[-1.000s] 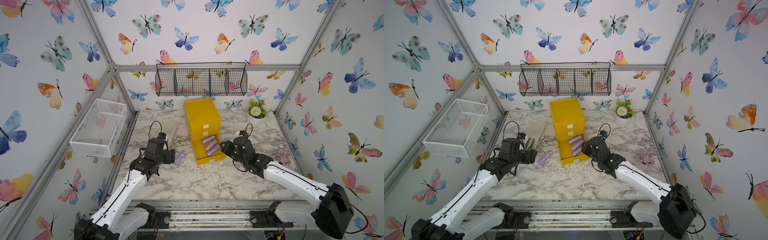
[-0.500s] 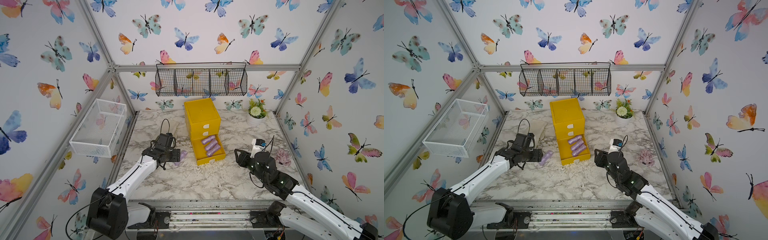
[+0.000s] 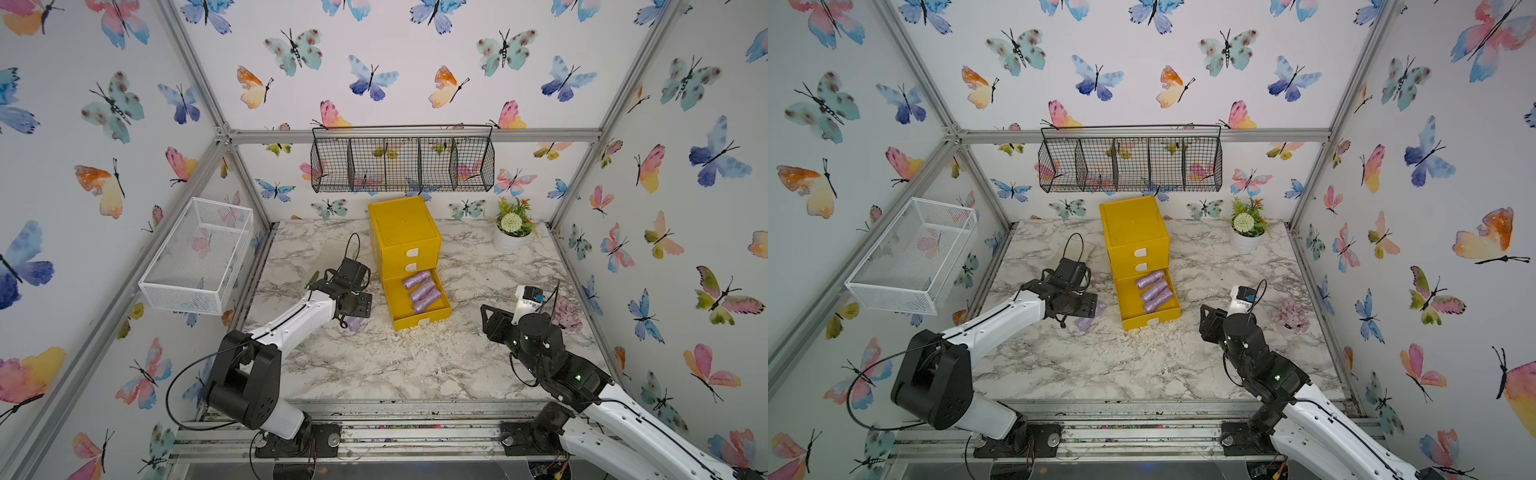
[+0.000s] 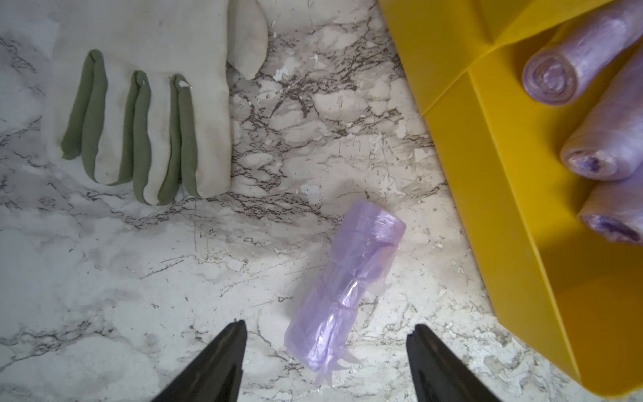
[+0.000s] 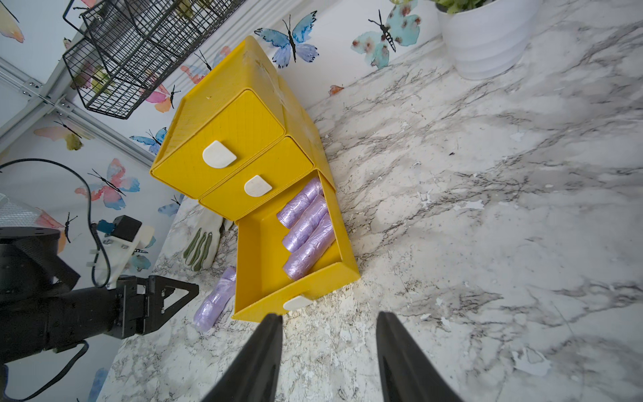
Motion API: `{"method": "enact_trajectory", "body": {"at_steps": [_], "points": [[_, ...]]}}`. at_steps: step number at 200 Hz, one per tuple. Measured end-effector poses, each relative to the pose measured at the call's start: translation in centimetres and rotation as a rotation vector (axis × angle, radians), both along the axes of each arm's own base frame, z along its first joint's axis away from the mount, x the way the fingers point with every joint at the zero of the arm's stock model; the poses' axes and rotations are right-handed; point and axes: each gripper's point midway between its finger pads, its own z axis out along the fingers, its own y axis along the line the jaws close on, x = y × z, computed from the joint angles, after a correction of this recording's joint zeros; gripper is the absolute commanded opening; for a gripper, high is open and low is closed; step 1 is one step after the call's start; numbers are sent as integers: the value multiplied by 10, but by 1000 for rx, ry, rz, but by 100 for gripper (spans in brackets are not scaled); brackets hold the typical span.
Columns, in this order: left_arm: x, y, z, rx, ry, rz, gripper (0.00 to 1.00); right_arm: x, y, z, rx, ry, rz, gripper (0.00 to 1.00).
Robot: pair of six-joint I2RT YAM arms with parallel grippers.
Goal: Sort the rolls of trash bags by color and place them into the drawer
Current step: Pick up the roll of trash bags from the center of the board.
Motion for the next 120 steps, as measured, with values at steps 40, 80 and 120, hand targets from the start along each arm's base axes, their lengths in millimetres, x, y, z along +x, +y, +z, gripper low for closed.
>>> {"method": "enact_trajectory", "body": {"at_steps": [40, 80, 120], "points": [[0, -3, -29, 27, 66, -19, 76, -3, -6, 0, -8, -1, -15, 49], [3, -5, -43, 45, 92, -39, 76, -3, -8, -2, -16, 5, -19, 49], [1, -5, -59, 60, 136, -45, 68, -2, -7, -6, -26, 14, -22, 49]]}}
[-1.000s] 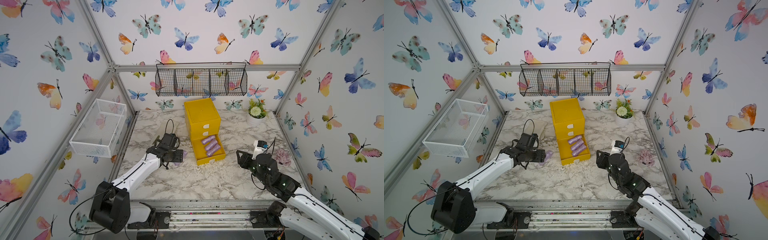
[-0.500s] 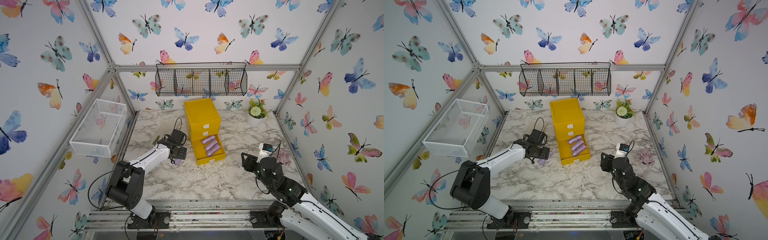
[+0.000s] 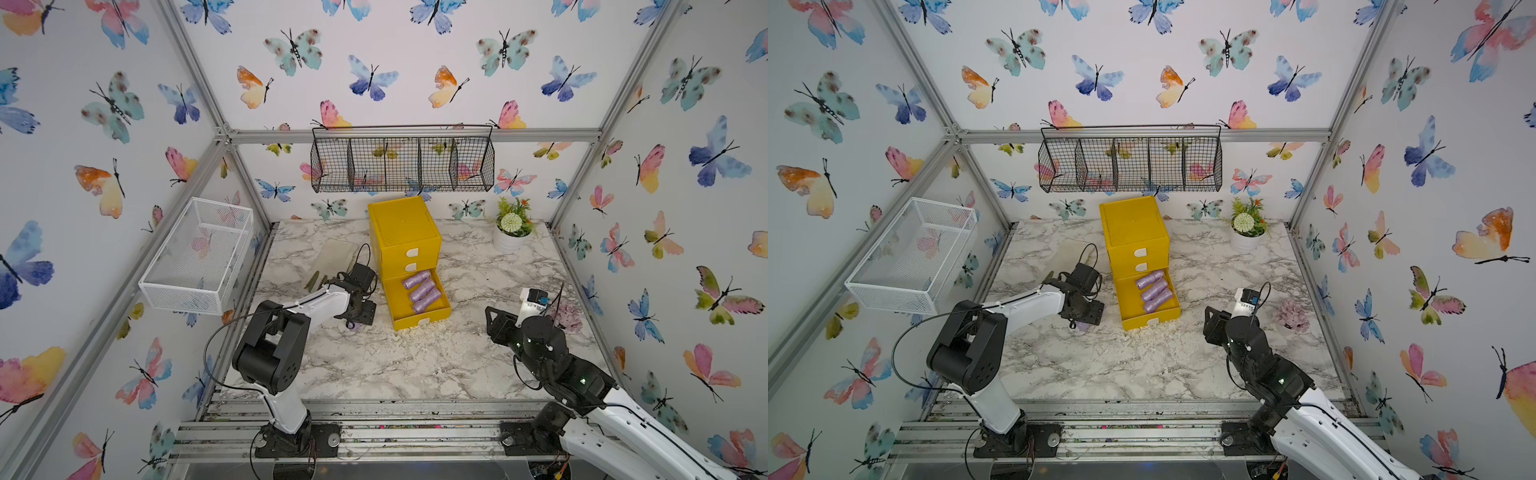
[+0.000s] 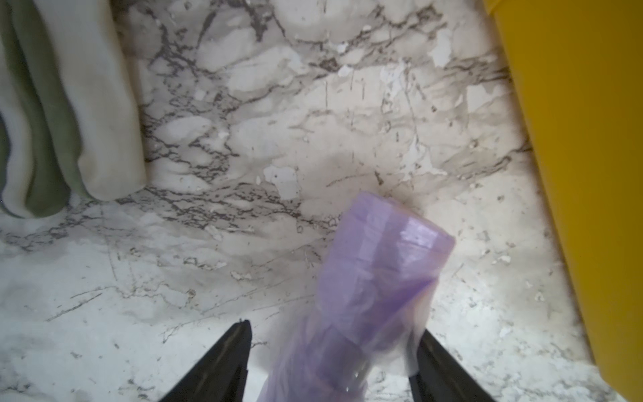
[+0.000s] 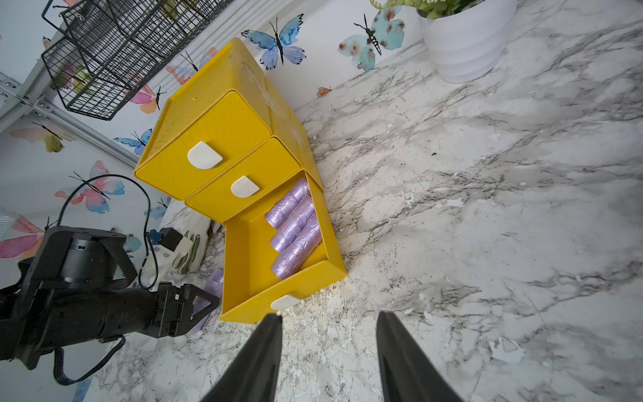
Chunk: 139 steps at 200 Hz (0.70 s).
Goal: Sort the rolls of trash bags by color and place them into the drawer
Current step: Pick up the roll of trash bags from the center of the board.
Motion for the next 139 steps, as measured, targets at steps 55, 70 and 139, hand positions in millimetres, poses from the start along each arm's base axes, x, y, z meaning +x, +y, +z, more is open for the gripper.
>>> {"method": "enact_trajectory", "body": {"at_steps": [55, 70, 139], "points": [[-2, 0, -2, -1, 6, -1, 64, 2, 2, -9, -14, 19, -1, 49], [-2, 0, -2, -2, 6, -2, 62, 3, 3, -10, -13, 24, -2, 49], [-3, -2, -1, -17, 10, -3, 47, 3, 4, -12, -15, 29, 0, 49]]}}
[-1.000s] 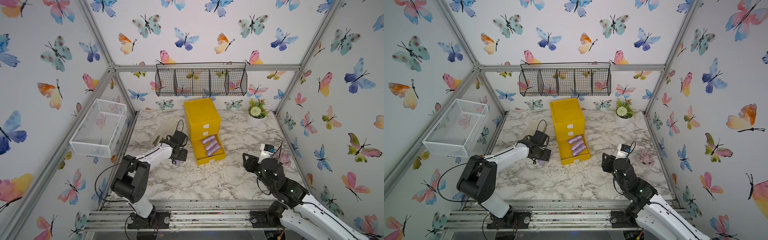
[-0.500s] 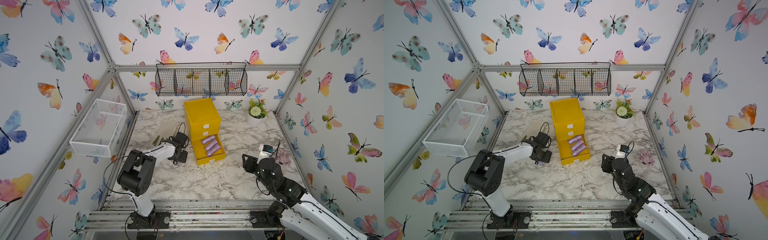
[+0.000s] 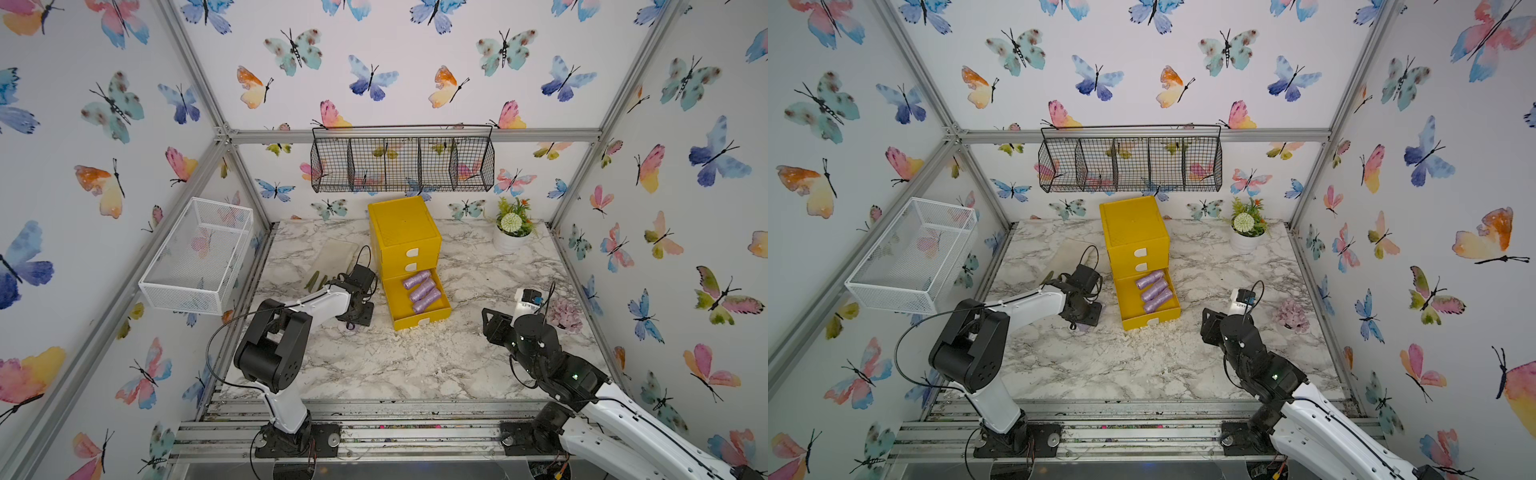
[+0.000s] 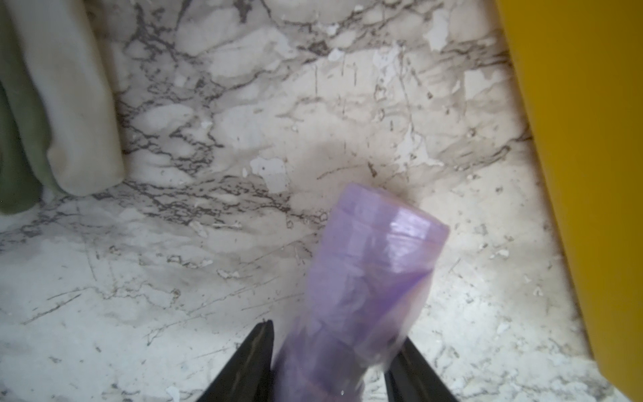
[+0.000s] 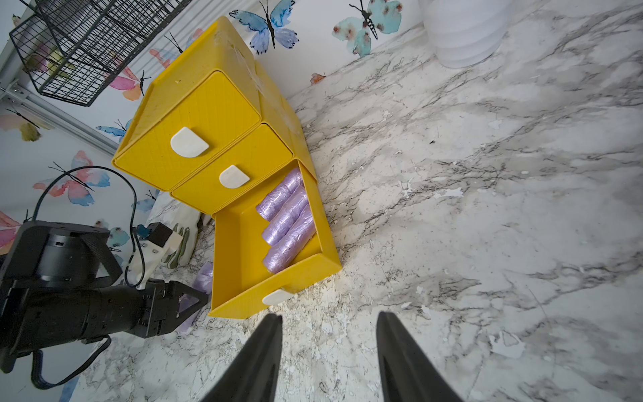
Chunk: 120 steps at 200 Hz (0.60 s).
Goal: Sort the rolls of trash bags by color and place them into the drawer
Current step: Pick up the roll of trash bags from the center of the board.
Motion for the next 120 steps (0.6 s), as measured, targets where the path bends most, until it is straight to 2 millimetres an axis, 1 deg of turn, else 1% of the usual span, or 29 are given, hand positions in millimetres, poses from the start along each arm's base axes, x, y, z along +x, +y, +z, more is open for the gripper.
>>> {"method": "enact_trajectory", "body": {"at_steps": [19, 41, 58, 71, 82, 96, 120], "points": [[0, -1, 3, -11, -2, 0, 41, 0, 0, -1, 0, 1, 0, 49], [0, -5, 14, -40, -21, -1, 34, 0, 0, -1, 0, 2, -1, 49], [-3, -7, 24, -71, -37, 3, 32, 1, 1, -1, 1, 1, -1, 49], [-9, -8, 33, -103, -48, 3, 32, 2, 2, 0, 4, -2, 0, 50], [-14, -9, 39, -130, -53, 5, 36, 2, 2, 0, 5, -3, -1, 49], [-22, -9, 46, -155, -58, 7, 50, 2, 2, 0, 8, -6, -1, 50], [-26, -8, 47, -160, -50, 12, 60, 3, 3, -6, 7, -3, 0, 50]]}}
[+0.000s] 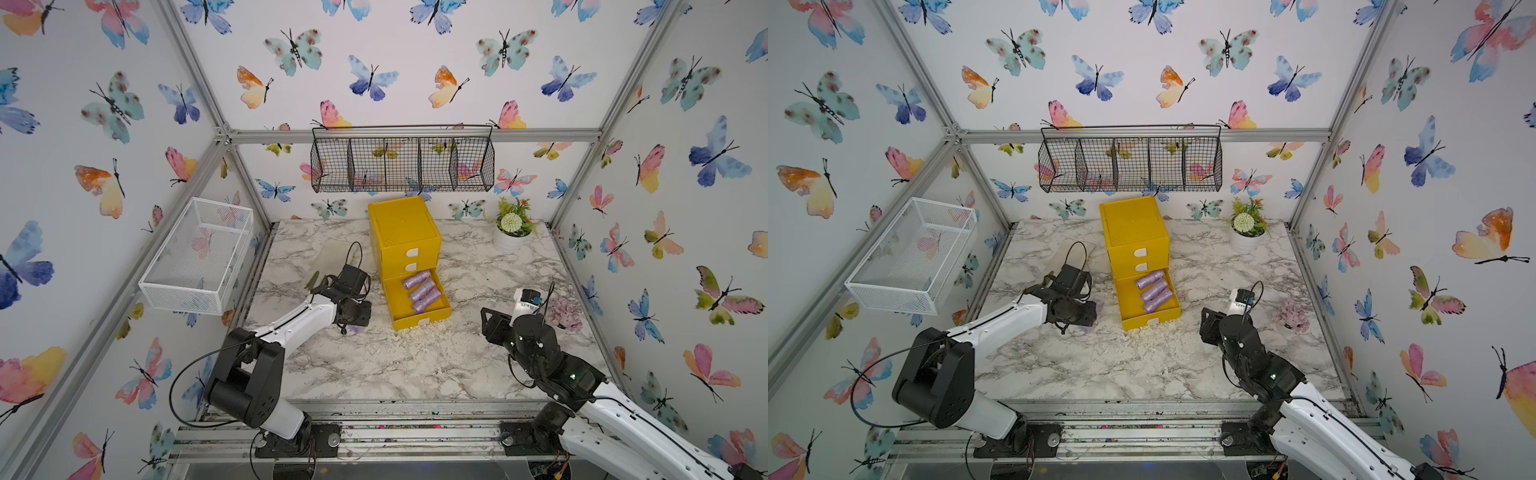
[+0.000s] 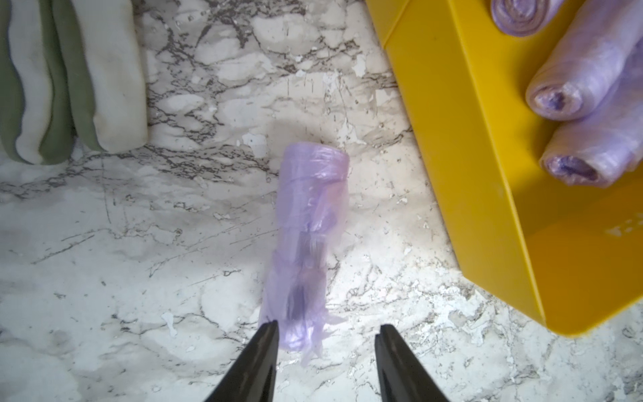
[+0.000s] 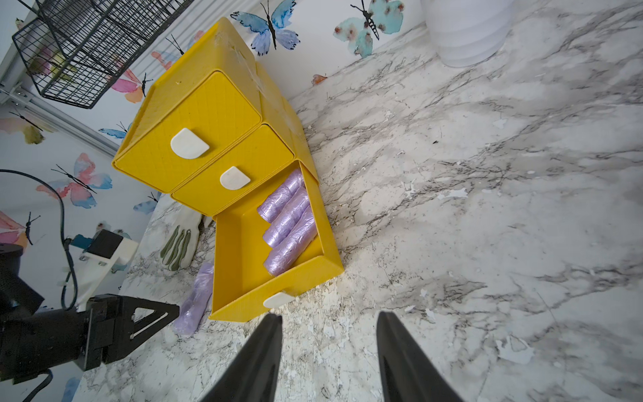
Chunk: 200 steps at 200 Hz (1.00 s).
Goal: Sort the rolls of trash bags by color and place them into the drawer
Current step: Pick up the roll of trash bags from the center of the board.
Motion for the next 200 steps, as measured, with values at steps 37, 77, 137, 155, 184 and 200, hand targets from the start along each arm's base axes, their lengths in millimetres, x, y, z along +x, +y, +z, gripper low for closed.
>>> {"method": "enact_trajectory", "body": {"at_steps": [37, 77, 137, 155, 184, 200], "points": [[10, -5, -5, 13, 20, -4, 65, 0, 1, -6, -10, 15, 5, 50], [27, -11, -29, 45, 73, -11, 53, -3, -3, 4, 15, -14, 2, 50], [25, -8, -44, 76, 117, -9, 39, -6, -6, 7, 22, -20, -5, 50], [24, -6, -45, 84, 119, -7, 35, -5, -5, 4, 15, -10, -5, 50], [23, -4, -44, 91, 120, -5, 25, -4, -3, -2, 3, 8, -1, 50], [21, -4, -42, 91, 121, -5, 17, -4, -3, -2, 4, 9, 0, 50]]}}
